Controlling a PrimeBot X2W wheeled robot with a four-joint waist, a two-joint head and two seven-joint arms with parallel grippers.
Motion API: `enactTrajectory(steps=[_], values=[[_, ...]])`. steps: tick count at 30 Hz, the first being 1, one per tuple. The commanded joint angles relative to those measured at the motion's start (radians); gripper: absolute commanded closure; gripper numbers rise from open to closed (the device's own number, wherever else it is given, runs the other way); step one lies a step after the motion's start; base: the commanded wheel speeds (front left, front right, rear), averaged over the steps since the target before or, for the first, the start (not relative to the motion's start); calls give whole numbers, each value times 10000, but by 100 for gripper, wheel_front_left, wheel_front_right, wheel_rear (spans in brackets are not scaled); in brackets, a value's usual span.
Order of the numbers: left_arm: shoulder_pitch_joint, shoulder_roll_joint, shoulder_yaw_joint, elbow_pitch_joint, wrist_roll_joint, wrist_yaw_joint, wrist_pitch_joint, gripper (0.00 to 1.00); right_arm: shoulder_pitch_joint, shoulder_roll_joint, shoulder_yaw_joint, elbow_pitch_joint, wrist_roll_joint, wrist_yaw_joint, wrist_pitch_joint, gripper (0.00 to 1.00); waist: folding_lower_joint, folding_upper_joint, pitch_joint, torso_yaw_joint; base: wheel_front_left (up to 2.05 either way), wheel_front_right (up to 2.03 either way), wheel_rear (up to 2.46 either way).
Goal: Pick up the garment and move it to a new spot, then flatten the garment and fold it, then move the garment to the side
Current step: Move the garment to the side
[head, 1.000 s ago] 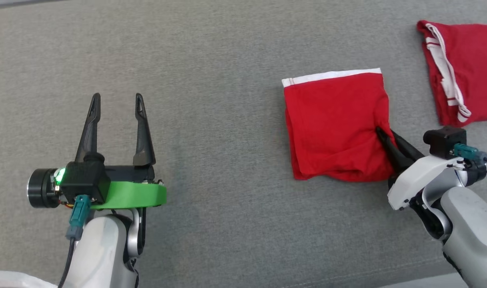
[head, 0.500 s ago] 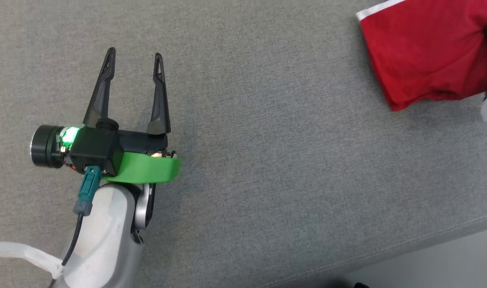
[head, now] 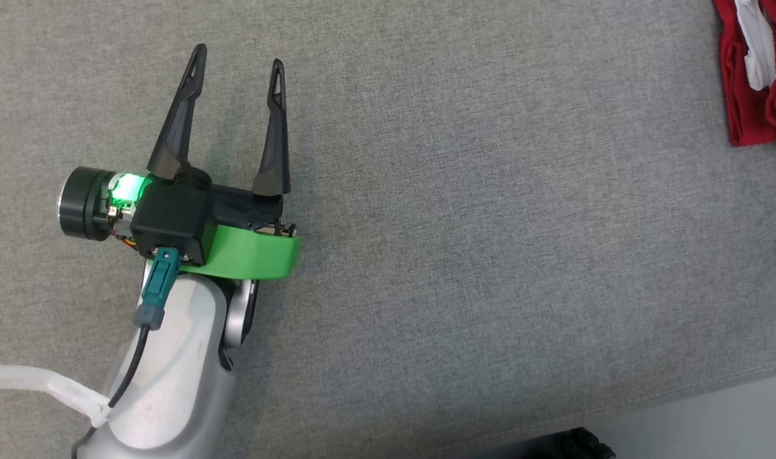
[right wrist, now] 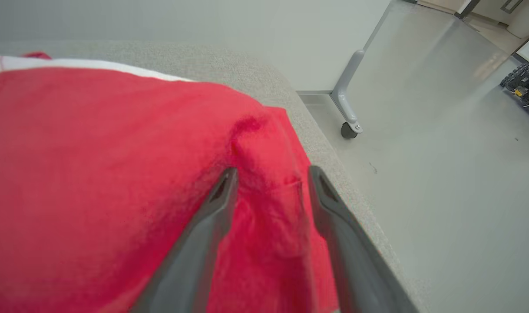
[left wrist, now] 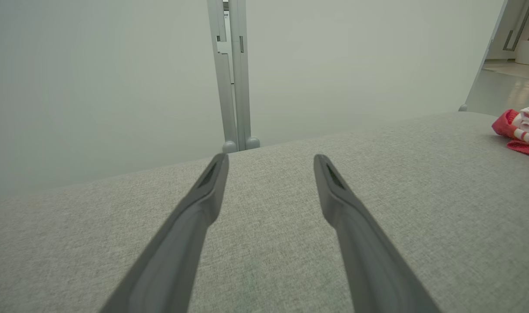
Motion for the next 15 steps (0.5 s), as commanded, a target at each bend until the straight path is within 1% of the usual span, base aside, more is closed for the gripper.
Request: enactTrajectory(steps=[1,3,5,8,12,15], values=[[-151,66,2,22,-43,-27,-68,0,13,-77,-458,-189,-262,-24,-72,0,-2,-1,-123,-43,0,0,0],[-40,79,16,91,-79,-1,-86,0,470,67,-1229,-510,-728,-23,-61,0,-2,-1,-302,-89,0,0,0],[150,103,45,171,-155,26,-118,0,916,357,-2072,-1192,-1266,-23,-58,0,-2,-1,-546,-154,0,0,0],[475,166,113,291,-273,99,-132,0,1968,1059,-3250,-2539,-2104,-23,-59,0,-2,-1,-1018,-310,0,0,0],[968,238,236,414,-451,197,-129,0,3545,2315,-4123,-4543,-2992,-23,-61,0,-2,-1,-1693,-533,0,0,0],[1324,276,304,480,-570,263,-134,0,4502,3056,-4345,-5759,-3372,-23,-61,0,-2,-1,-2103,-615,0,0,0]])
